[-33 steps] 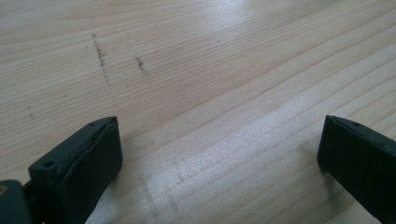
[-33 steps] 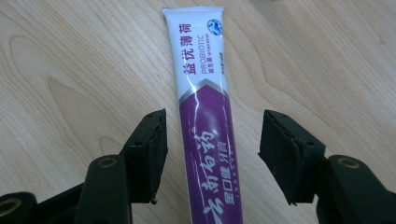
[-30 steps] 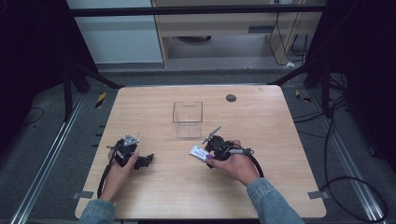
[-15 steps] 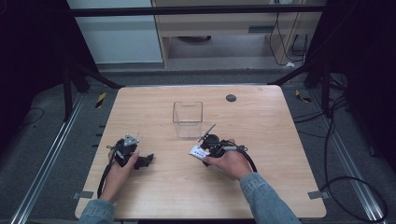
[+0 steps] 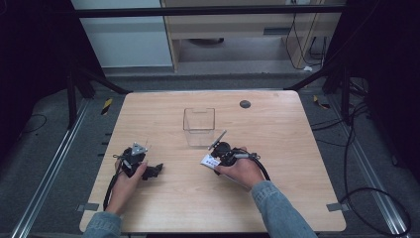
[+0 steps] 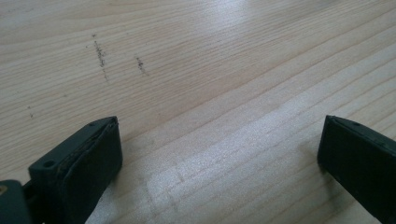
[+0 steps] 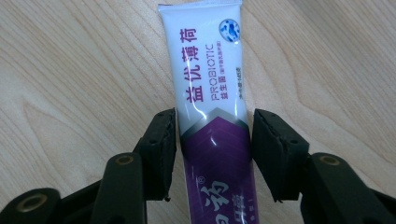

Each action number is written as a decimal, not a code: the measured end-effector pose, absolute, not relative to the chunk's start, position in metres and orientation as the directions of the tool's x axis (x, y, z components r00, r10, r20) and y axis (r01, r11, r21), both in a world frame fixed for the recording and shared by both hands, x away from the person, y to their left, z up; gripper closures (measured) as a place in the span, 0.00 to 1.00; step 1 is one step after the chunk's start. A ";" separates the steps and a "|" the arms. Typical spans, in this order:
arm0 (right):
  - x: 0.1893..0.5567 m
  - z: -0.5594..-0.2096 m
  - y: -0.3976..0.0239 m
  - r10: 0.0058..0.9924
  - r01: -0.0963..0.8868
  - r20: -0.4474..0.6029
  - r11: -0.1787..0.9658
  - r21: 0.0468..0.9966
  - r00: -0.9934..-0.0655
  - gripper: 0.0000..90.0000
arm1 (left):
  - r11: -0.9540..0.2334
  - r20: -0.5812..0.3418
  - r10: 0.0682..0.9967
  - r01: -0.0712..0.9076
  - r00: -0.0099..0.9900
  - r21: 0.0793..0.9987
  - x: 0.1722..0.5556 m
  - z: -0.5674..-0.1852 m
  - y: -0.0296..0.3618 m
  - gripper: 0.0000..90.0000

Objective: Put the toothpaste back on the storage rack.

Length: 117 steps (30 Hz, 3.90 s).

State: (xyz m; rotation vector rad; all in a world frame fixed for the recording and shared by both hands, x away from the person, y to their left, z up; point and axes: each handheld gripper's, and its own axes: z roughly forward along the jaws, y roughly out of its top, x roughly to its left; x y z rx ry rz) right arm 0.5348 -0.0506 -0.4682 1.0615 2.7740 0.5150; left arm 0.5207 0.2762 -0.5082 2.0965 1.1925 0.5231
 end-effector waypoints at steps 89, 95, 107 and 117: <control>0.523 -0.392 -0.068 0.757 0.542 0.034 0.435 0.719 -0.652 0.88 | -0.368 0.020 0.862 0.599 0.507 0.711 0.521 -0.508 0.276 0.00; 0.525 -0.382 -0.068 0.772 0.525 0.037 0.395 0.754 -0.634 0.88 | -0.367 0.019 0.862 0.599 0.506 0.711 0.521 -0.508 0.276 0.00; 0.538 -0.357 -0.050 0.780 0.471 0.035 0.341 0.813 -0.624 0.88 | -0.367 0.018 0.862 0.599 0.506 0.712 0.521 -0.508 0.276 0.00; 0.553 -0.337 -0.040 0.787 0.420 0.014 0.313 0.852 -0.616 0.88 | -0.367 0.019 0.862 0.599 0.506 0.711 0.521 -0.508 0.276 0.00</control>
